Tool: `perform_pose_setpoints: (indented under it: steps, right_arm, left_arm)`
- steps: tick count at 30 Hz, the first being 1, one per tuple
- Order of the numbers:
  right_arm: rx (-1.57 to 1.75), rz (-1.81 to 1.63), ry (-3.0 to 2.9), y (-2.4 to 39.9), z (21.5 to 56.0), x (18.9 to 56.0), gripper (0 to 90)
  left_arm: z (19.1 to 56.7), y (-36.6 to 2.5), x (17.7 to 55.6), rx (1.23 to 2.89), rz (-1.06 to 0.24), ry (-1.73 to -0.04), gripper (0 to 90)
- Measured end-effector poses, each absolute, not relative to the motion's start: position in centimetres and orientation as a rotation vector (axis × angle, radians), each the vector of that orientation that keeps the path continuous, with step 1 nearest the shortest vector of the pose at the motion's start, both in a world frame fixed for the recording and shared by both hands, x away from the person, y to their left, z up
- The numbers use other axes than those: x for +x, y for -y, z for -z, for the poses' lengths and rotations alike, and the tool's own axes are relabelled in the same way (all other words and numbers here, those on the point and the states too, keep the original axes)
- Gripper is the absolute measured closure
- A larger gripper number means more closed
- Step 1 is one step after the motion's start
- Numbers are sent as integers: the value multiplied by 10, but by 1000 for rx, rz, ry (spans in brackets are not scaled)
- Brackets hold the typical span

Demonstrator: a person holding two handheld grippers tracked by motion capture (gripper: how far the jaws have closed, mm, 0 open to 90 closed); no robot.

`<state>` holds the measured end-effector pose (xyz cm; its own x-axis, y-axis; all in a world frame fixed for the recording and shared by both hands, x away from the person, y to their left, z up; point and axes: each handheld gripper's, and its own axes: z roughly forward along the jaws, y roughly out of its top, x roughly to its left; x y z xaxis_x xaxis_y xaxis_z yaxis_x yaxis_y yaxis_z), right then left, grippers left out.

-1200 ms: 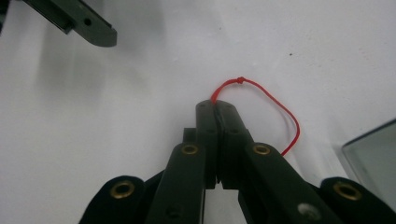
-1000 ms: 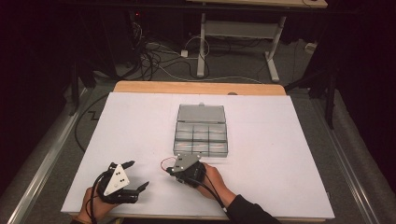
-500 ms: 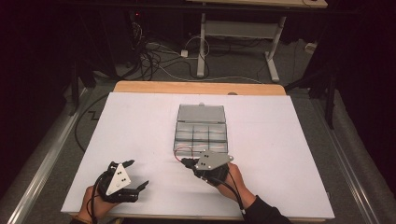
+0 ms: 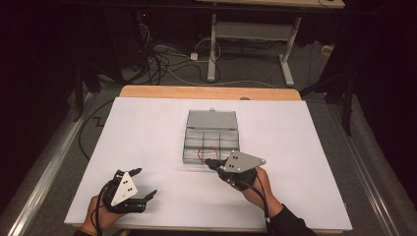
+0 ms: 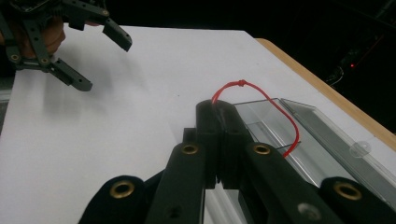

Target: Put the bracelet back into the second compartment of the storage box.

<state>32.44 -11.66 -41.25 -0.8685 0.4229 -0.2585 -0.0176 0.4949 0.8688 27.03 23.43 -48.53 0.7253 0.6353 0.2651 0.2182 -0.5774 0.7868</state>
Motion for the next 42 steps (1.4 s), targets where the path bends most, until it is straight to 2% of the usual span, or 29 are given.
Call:
perform_pose_setpoints:
  steps: [20,42]
  right_arm:
    - [473,-1264,-2251,148,409,350,899]
    - [671,-1083,-2356,157,439,405,899]
  left_arm:
    - [483,-234,270,2144,-688,-634,165]
    - [485,-233,270,2149,-679,-637,165]
